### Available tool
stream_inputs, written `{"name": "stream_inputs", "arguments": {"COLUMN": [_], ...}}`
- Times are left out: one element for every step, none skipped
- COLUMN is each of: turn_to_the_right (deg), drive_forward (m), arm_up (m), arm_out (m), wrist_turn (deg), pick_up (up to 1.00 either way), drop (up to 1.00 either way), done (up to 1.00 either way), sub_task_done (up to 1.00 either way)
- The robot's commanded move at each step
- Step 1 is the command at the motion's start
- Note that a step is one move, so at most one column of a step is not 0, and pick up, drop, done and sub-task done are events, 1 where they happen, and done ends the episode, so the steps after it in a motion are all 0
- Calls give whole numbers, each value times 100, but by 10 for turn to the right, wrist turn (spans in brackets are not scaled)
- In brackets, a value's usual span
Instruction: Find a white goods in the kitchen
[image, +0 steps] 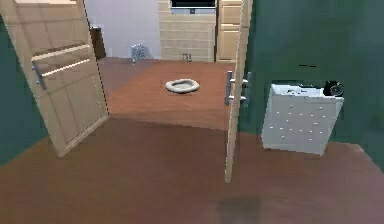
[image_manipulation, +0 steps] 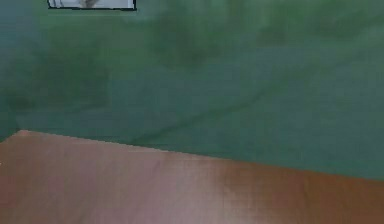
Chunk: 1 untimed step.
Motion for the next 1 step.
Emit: {"name": "stream_inputs", "arguments": {"turn_to_the_right": [450], "drive_forward": [0], "arm_up": [0], "arm_out": [0], "wrist_turn": [0], "pick_up": [0], "drop": [0], "done": [0], "sub_task_done": [0]}}
